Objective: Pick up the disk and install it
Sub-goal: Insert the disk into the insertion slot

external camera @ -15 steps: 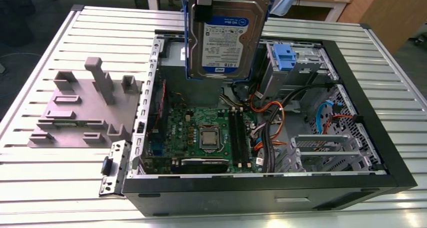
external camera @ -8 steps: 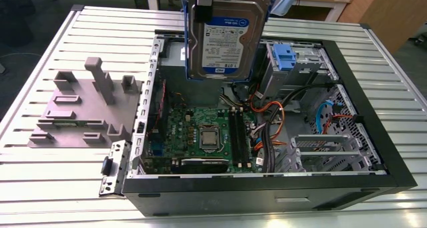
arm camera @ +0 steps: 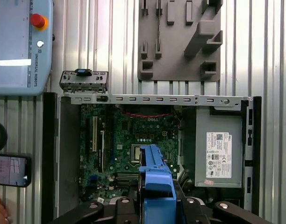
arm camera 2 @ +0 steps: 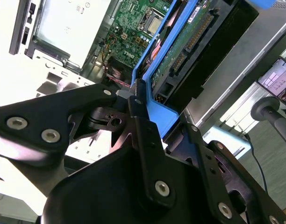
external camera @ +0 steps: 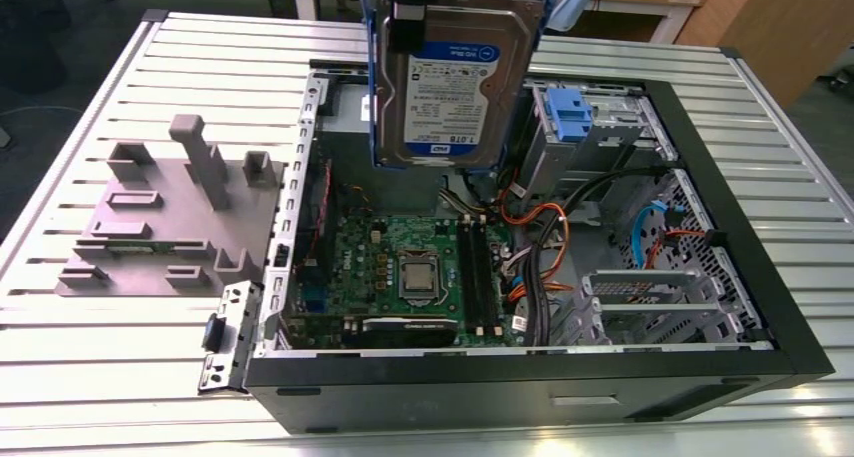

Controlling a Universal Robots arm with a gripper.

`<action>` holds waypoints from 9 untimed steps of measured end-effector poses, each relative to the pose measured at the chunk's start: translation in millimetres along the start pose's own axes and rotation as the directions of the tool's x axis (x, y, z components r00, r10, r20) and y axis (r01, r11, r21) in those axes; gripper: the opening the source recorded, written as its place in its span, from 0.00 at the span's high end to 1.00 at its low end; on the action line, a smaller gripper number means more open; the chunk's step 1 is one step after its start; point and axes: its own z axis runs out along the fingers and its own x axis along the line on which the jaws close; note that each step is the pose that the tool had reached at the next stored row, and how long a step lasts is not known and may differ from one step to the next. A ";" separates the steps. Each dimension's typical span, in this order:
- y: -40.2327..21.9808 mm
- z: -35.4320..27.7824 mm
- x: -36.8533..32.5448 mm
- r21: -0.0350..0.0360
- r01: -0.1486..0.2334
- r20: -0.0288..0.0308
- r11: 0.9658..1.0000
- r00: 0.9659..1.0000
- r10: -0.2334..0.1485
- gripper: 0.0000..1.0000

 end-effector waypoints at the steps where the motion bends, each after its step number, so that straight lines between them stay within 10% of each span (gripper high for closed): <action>1: 0.0 0.0 0.5 0.000 0.000 0.000 1.000 1.000 0.000 0.64; 9: 0.0 0.1 2.1 0.000 0.000 0.000 1.000 1.000 0.000 0.64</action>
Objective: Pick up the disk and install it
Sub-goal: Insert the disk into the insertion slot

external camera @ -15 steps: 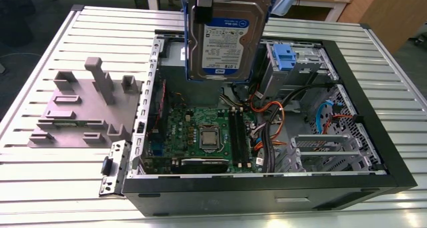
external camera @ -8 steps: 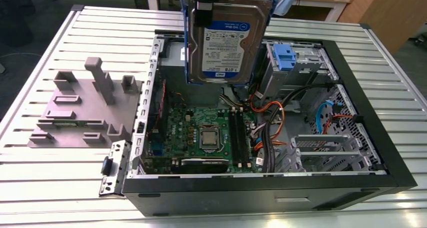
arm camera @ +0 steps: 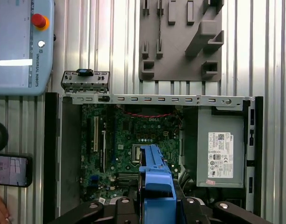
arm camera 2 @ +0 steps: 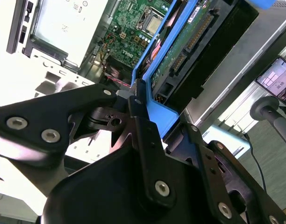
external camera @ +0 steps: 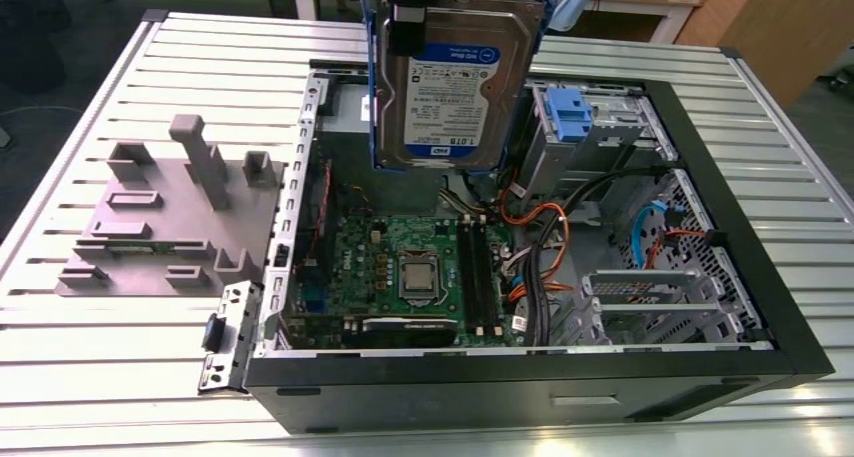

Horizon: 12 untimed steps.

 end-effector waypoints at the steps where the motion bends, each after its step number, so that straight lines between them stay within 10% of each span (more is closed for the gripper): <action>1: 0.0 0.0 0.3 0.000 0.000 0.000 1.000 1.000 0.000 0.64; 12: -0.1 0.9 7.2 0.000 0.000 0.000 1.000 1.000 0.000 0.64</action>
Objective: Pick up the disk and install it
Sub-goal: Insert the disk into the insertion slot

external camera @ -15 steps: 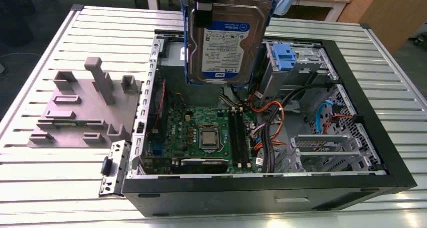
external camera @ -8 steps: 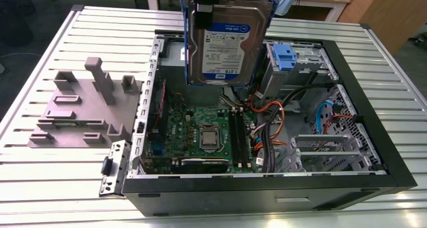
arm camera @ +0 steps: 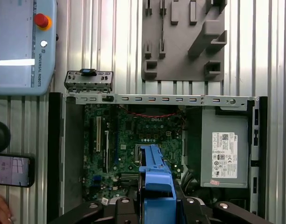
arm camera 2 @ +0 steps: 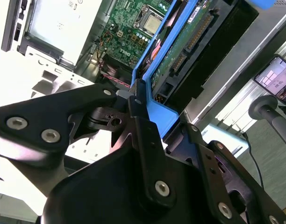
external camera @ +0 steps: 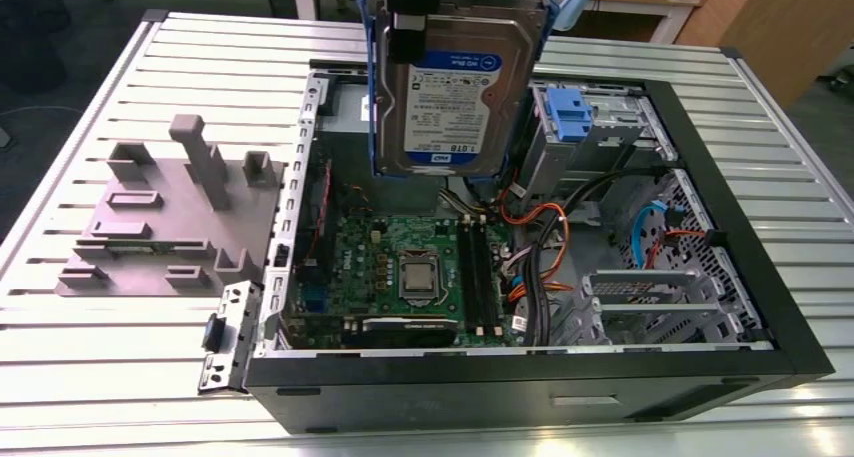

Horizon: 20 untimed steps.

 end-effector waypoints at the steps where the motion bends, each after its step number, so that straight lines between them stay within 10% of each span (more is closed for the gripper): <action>1: 0.0 0.1 0.7 0.000 0.000 0.000 1.000 1.000 0.000 0.64; 20: -1.2 2.3 5.4 0.000 0.000 0.000 1.000 1.000 0.000 0.64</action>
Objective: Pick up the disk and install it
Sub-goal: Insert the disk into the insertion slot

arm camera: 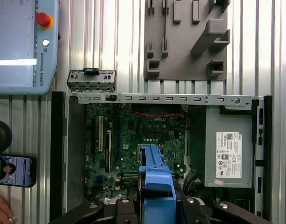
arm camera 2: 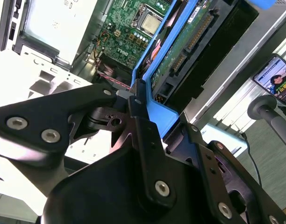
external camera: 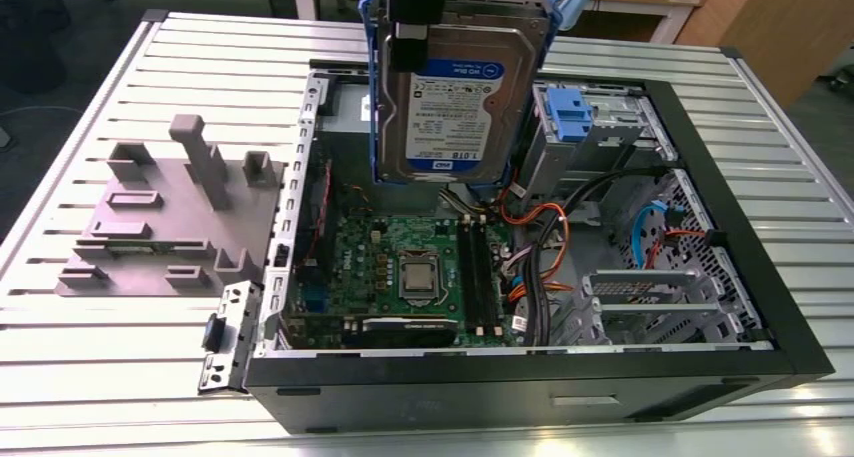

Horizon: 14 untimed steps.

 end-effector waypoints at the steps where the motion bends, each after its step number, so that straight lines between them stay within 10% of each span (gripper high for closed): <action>1: 0.0 0.0 0.6 0.000 0.000 0.000 1.000 1.000 0.000 0.64; 14: 0.0 0.4 12.1 0.000 0.000 0.000 1.000 1.000 0.000 0.64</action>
